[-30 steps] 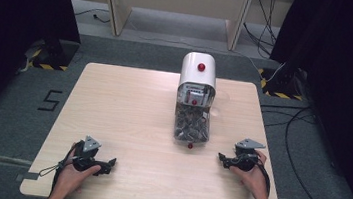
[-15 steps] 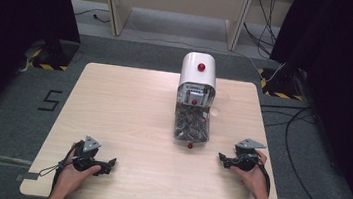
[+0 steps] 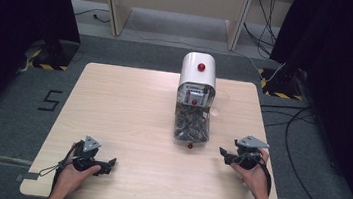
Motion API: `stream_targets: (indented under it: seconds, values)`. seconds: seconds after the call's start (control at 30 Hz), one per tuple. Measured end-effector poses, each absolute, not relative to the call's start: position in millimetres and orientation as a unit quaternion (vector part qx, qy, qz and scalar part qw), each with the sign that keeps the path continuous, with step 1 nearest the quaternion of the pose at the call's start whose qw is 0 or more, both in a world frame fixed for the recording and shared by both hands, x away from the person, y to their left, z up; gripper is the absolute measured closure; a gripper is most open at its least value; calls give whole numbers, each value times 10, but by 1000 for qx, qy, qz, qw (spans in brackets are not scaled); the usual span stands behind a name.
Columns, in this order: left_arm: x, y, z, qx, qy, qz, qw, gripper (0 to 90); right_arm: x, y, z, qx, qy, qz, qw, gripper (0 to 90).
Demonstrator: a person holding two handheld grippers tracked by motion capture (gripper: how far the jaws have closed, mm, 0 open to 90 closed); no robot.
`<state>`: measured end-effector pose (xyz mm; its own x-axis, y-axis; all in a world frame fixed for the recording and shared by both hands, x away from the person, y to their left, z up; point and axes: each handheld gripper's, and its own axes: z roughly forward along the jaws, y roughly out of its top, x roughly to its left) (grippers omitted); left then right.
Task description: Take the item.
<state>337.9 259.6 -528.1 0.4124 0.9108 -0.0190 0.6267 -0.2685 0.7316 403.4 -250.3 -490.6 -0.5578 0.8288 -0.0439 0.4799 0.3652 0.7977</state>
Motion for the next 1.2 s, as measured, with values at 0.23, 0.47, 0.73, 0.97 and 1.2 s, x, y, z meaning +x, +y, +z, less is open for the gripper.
stream_targets:
  seconds: [0.23, 0.47, 0.73, 0.97, 1.2]
  values:
    - [3379, 2596, -5281, 769, 500, 209, 340, 0, 3991, -2457, -4736, 397, 790, 400, 242, 350]
    - [3380, 2596, -5282, 768, 500, 209, 340, 0, 3939, -2339, -4593, 376, 791, 417, 243, 383]
    - [3380, 2596, -5282, 768, 500, 209, 340, 0, 3934, -2163, -4469, 350, 795, 434, 239, 420]
    - [3380, 2596, -5281, 769, 500, 209, 340, 0, 3974, -1965, -4398, 329, 799, 447, 233, 453]
    - [3379, 2596, -5282, 768, 500, 209, 340, 0, 4019, -1796, -4395, 311, 805, 453, 222, 469]
